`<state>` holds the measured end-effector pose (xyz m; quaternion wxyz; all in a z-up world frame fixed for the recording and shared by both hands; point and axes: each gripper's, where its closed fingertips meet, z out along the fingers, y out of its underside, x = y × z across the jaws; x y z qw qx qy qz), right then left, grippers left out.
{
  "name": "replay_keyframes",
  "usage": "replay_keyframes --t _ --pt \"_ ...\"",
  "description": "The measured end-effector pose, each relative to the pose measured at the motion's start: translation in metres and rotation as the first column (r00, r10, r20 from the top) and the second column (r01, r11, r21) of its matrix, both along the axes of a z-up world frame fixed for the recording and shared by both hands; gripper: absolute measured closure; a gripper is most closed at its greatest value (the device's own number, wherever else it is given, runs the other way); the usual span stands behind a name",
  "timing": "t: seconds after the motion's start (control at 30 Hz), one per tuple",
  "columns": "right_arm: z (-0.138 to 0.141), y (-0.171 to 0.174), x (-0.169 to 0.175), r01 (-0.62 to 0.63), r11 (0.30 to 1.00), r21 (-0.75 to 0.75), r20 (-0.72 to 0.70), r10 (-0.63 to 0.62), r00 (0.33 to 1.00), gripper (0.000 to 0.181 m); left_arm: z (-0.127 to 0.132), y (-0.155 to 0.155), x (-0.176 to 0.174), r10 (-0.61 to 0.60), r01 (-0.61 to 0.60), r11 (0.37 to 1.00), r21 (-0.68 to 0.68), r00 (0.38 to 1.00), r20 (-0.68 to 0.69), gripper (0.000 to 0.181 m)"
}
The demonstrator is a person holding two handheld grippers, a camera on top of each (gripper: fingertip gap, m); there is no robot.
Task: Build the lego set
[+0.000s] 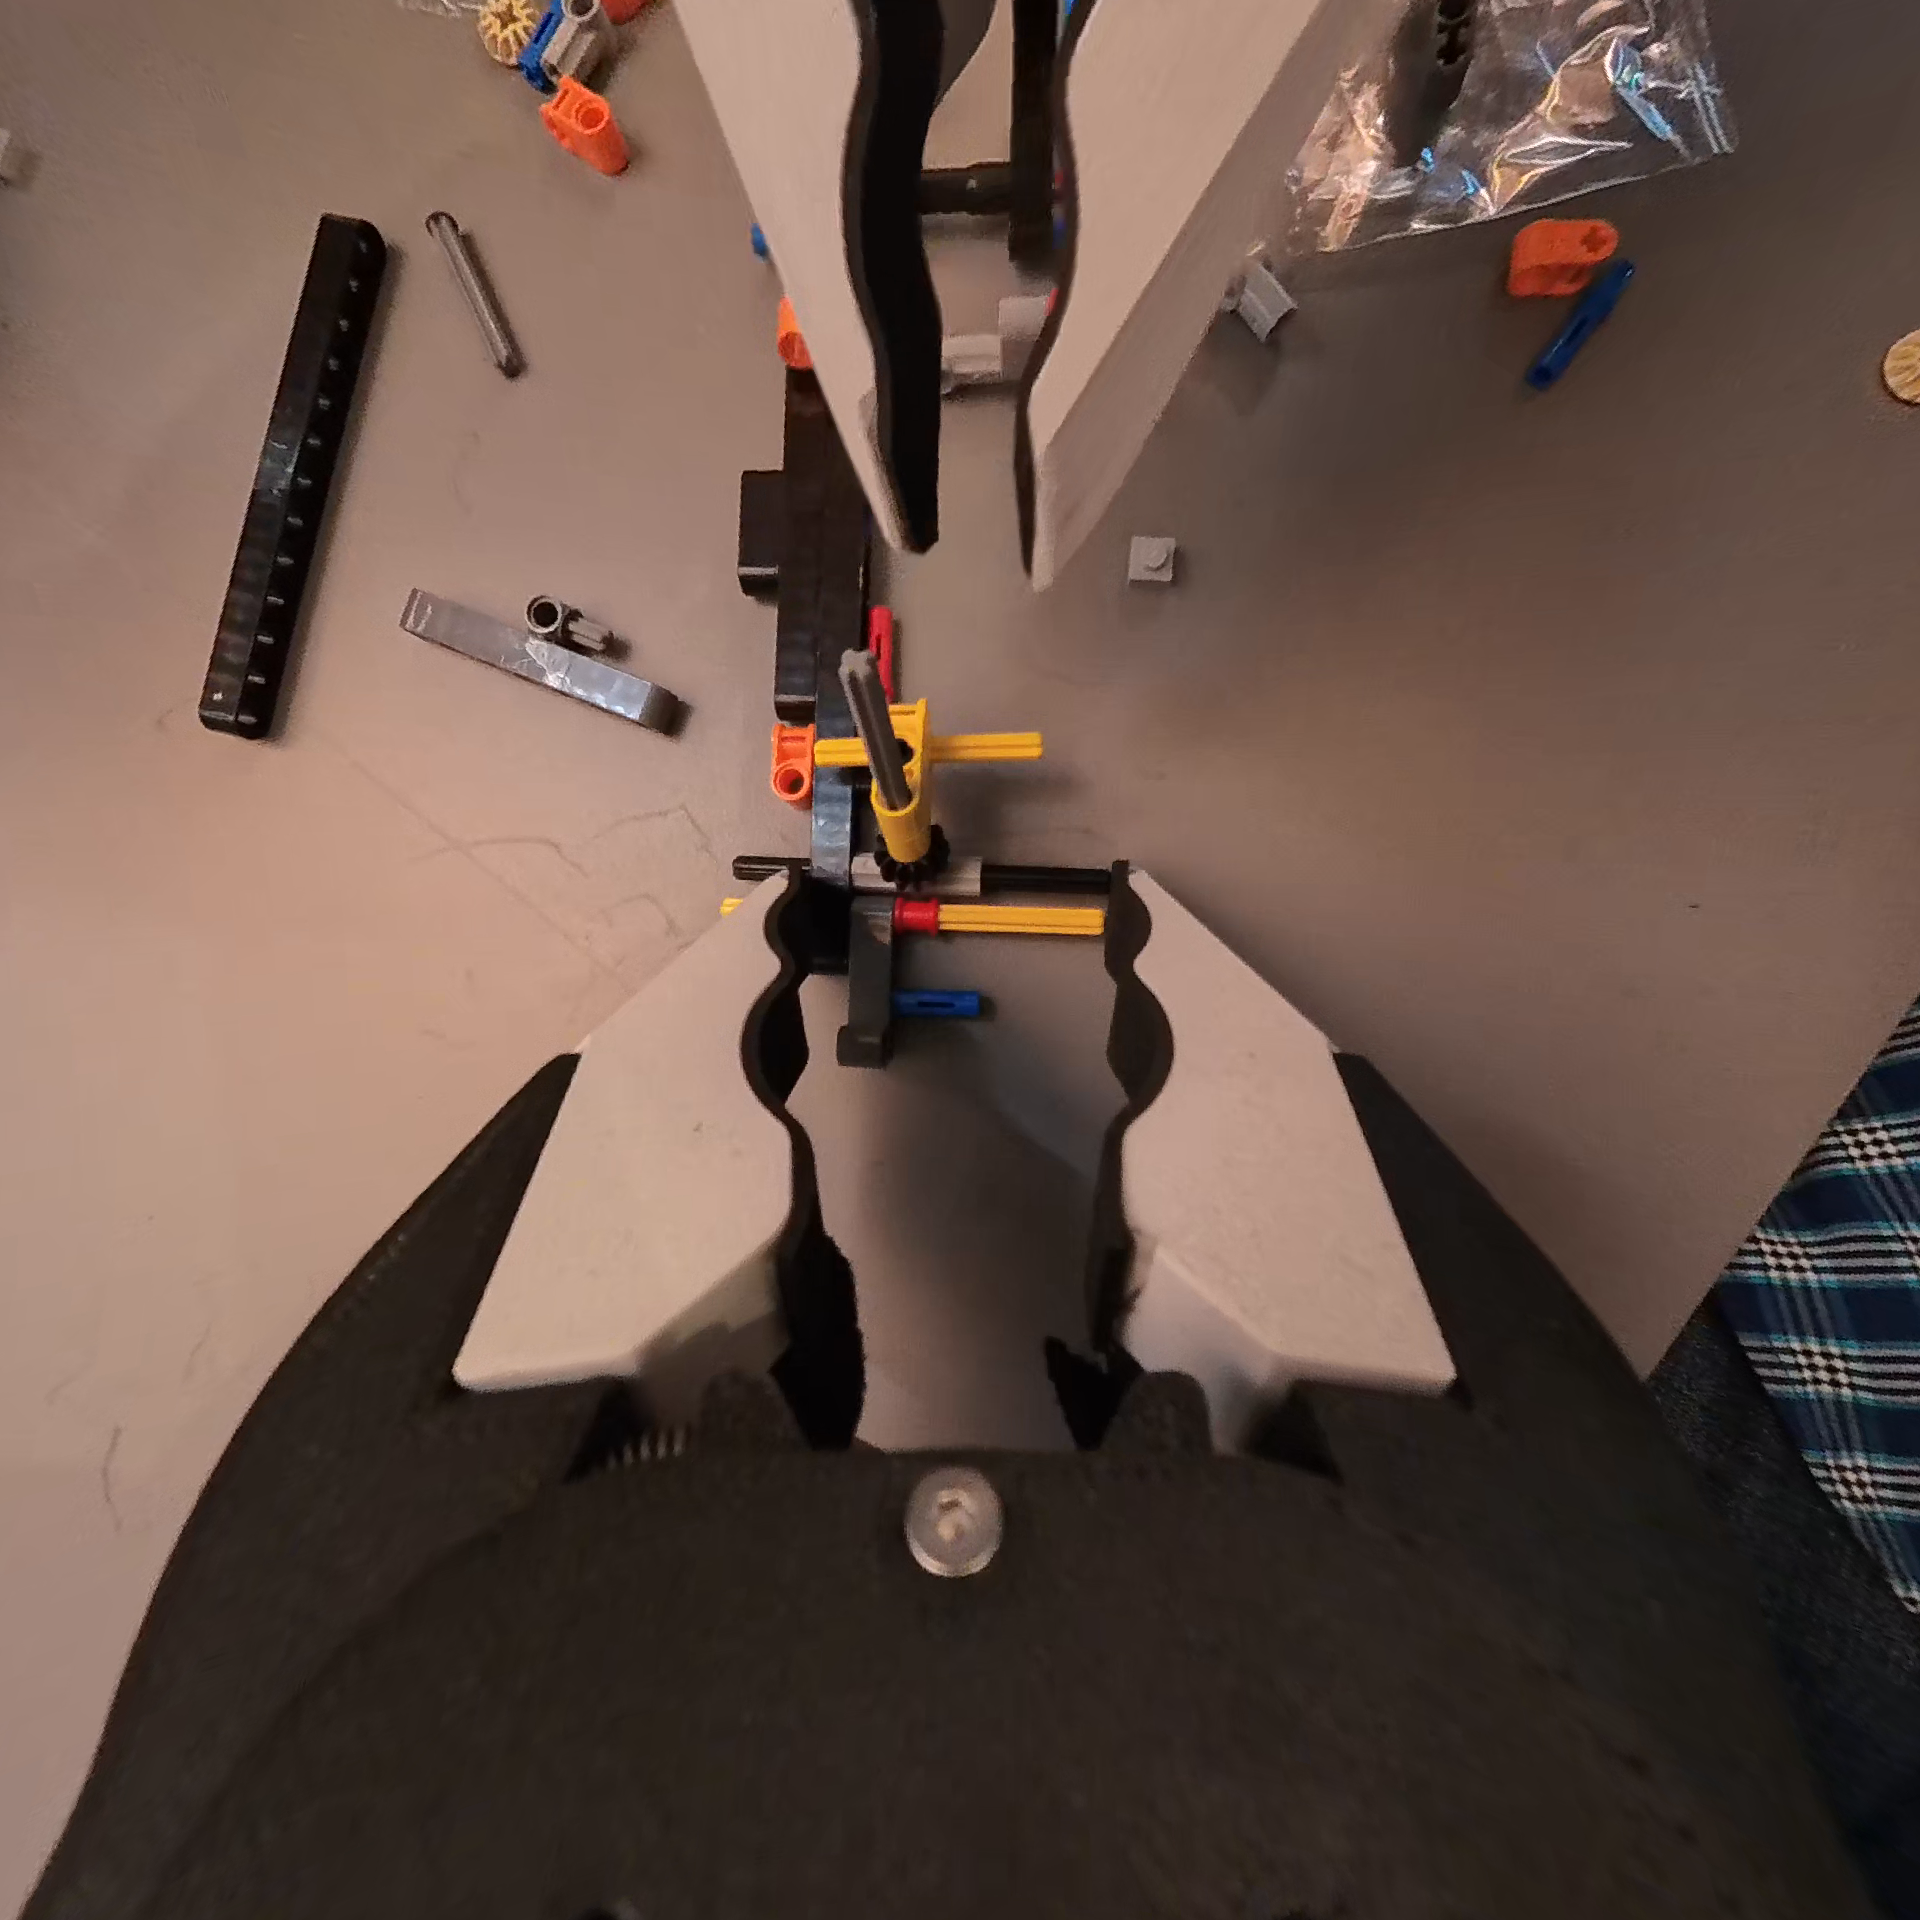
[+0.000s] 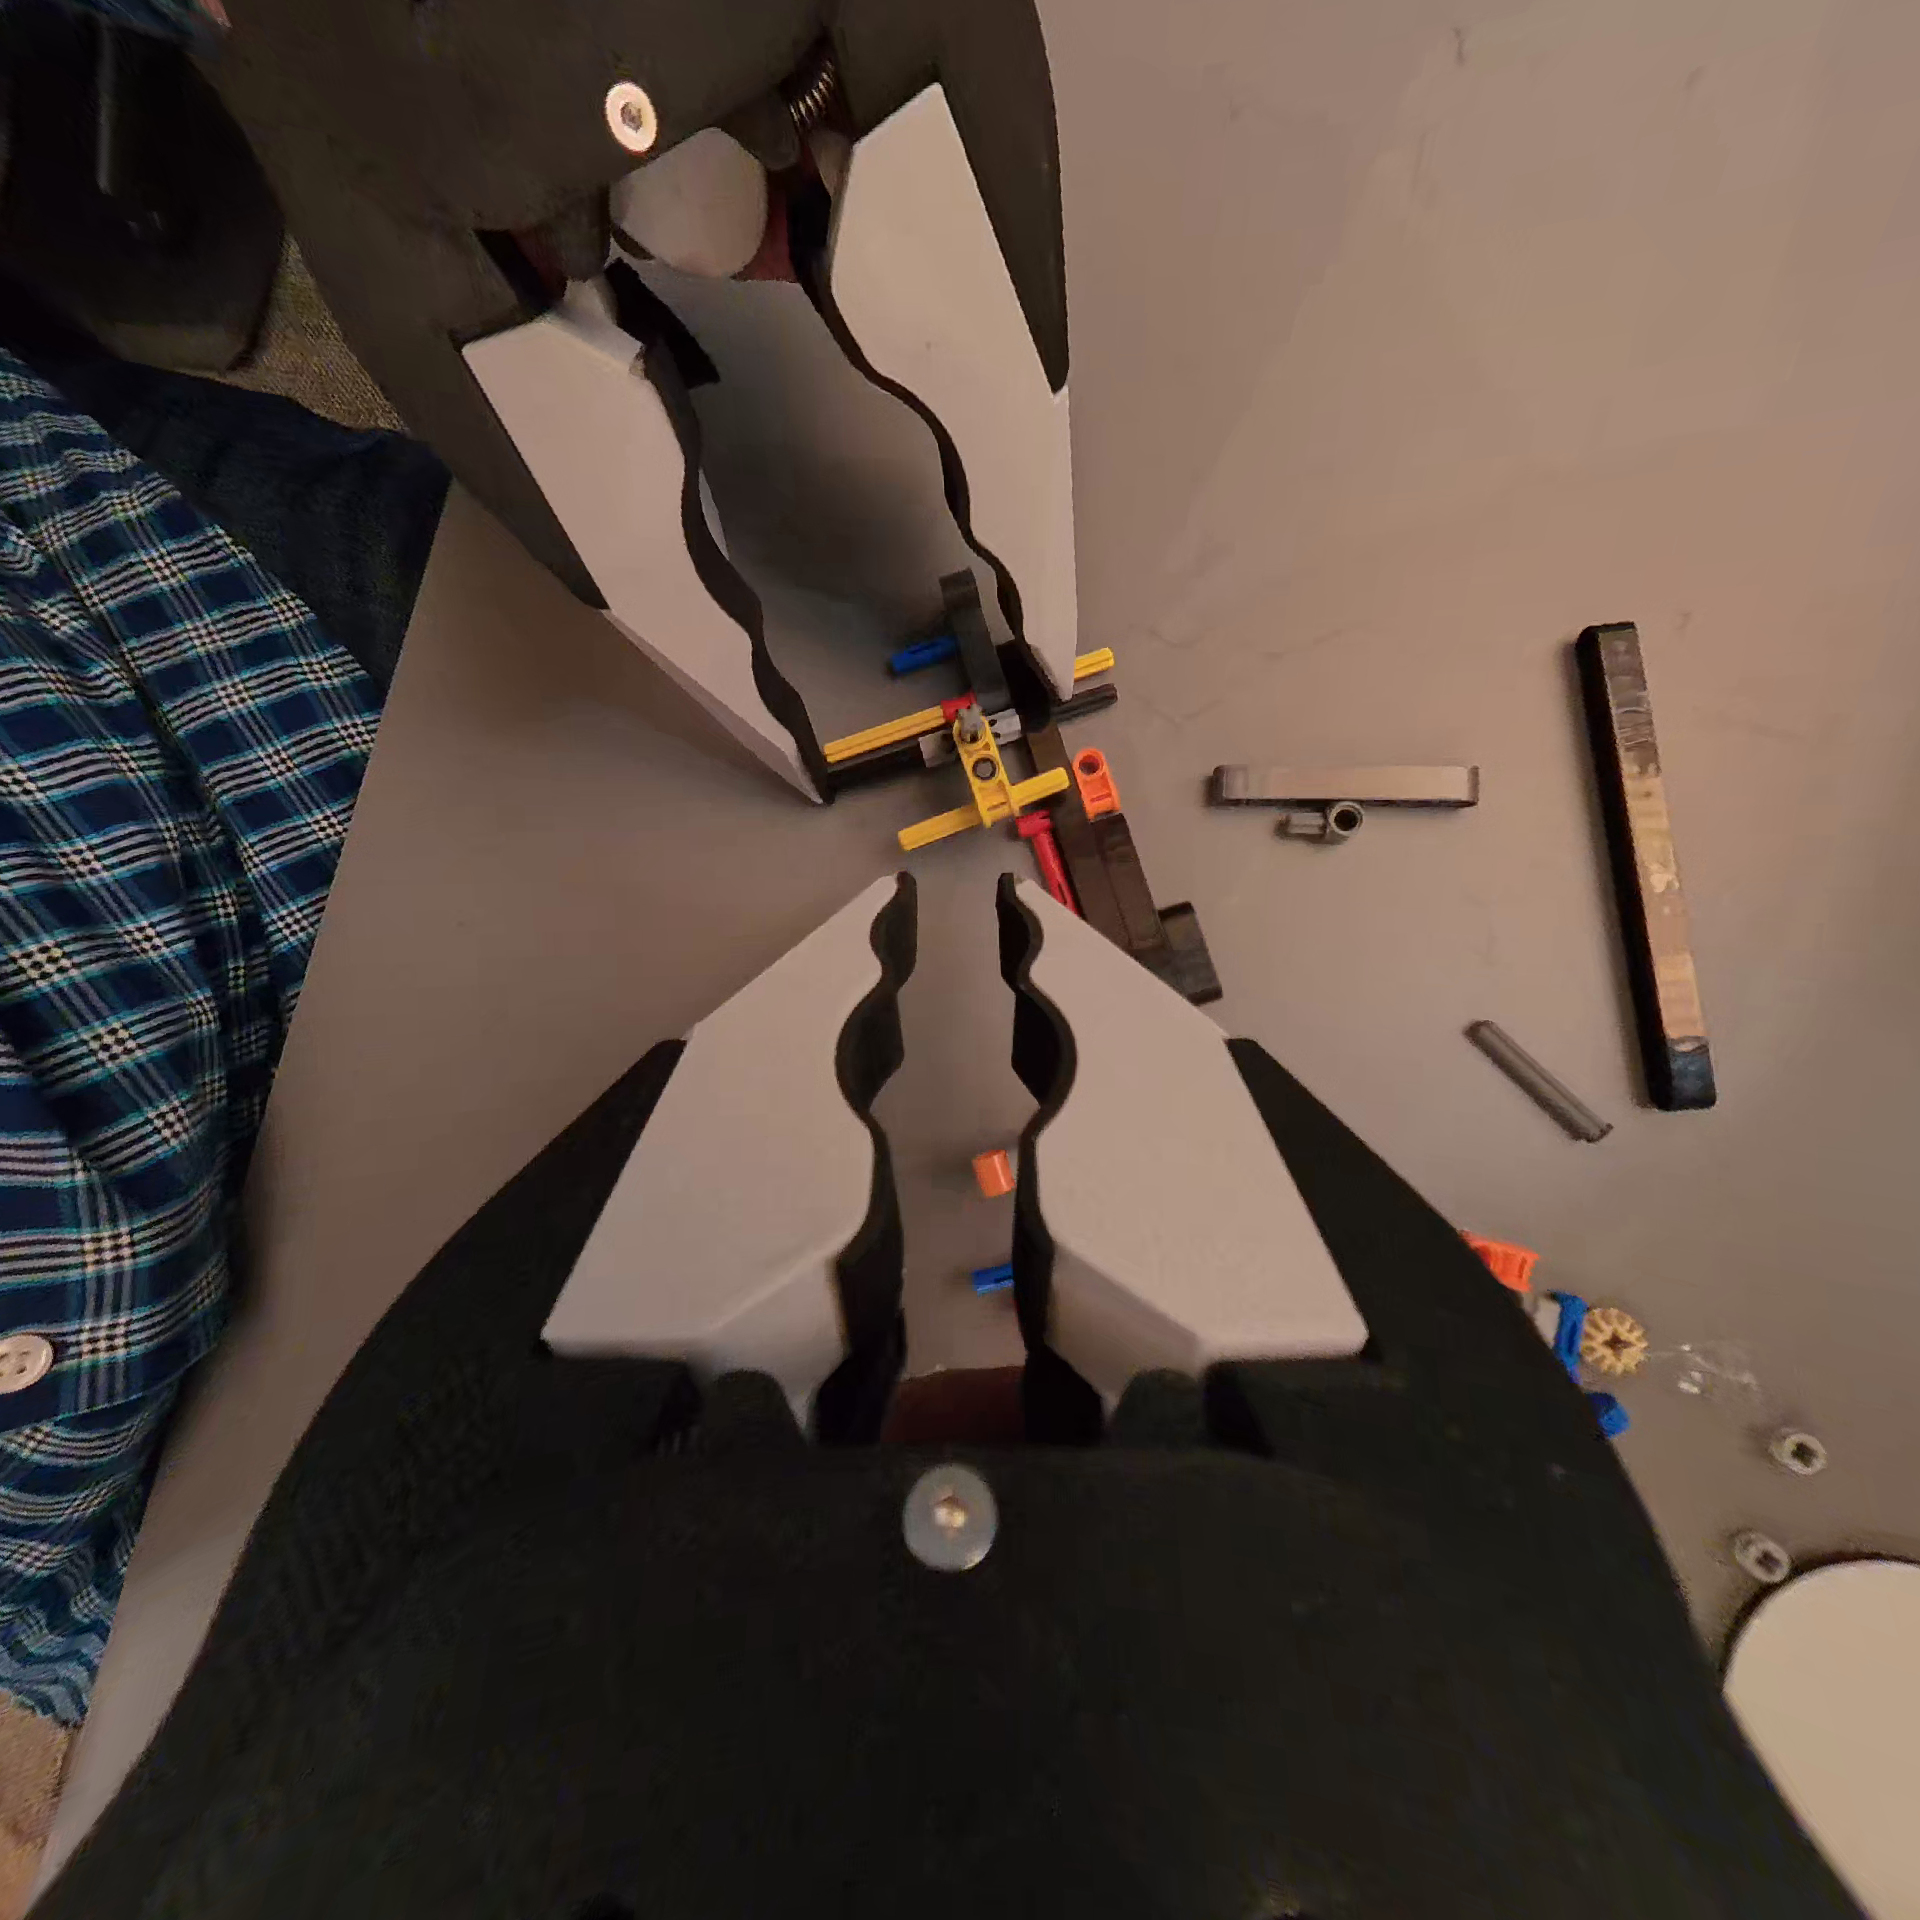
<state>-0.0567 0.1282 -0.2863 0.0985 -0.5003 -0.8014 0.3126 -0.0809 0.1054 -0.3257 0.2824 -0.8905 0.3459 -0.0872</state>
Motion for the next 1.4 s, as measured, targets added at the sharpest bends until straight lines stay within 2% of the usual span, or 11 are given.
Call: replay_keyframes --t 0.8,1.4 --pt "0.008 -0.004 0.018 0.055 0.998 -0.017 -0.035 -0.055 0.998 0.163 0.000 -0.009 0.003 0.046 -0.047 0.999 -0.013 0.999 -0.010 0.127" --pt "0.002 -0.006 0.024 0.074 0.997 -0.006 -0.014 -0.074 0.997 0.159 -0.001 -0.026 -0.020 0.124 -0.125 0.992 -0.022 0.992 -0.024 0.127"
